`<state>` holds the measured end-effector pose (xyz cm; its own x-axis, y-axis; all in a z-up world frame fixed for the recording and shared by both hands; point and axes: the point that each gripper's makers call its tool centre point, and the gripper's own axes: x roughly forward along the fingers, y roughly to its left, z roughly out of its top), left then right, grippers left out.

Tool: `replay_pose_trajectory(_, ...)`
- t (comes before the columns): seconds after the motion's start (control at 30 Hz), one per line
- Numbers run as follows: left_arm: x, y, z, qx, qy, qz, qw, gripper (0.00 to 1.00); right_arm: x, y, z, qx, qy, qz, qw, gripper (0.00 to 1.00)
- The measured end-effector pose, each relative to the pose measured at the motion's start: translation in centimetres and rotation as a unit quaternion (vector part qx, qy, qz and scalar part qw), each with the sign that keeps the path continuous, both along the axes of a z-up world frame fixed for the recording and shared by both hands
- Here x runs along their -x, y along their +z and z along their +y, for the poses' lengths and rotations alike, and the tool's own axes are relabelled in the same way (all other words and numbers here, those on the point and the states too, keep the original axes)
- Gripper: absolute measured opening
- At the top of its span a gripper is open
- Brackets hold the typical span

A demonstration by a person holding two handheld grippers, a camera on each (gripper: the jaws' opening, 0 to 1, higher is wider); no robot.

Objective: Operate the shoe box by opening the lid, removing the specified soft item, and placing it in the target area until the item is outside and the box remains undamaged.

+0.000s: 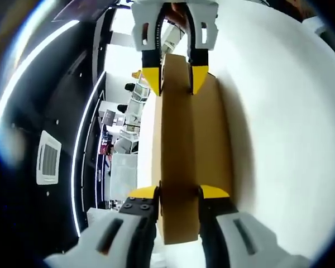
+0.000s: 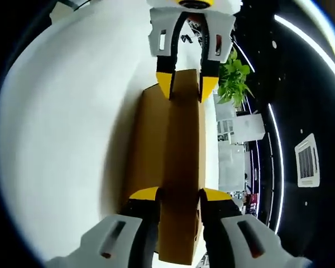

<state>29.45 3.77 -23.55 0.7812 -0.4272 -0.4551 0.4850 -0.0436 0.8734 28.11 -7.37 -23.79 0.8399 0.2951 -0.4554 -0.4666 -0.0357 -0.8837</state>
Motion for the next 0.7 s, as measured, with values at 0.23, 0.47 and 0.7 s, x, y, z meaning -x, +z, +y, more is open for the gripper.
replay_pose_trajectory(0.23, 0.00, 0.37, -0.05, 0.002, -0.005, 0.010, 0.9999, 0.28, -0.12, 0.29, 0.03, -0.006, 0.005, -0.002, 1.0000, 0.28)
replay_pose_trajectory(0.47, -0.04, 0.57, -0.05, -0.001, -0.009, 0.016, 0.9998, 0.28, -0.40, 0.37, 0.18, -0.010, 0.005, -0.010, 0.9999, 0.29)
replay_pose_trajectory(0.7, -0.17, 0.88, -0.08, 0.000, -0.009, 0.025, 0.9997, 0.28, -0.54, 0.68, 0.22, -0.002, 0.008, -0.014, 0.9999, 0.29)
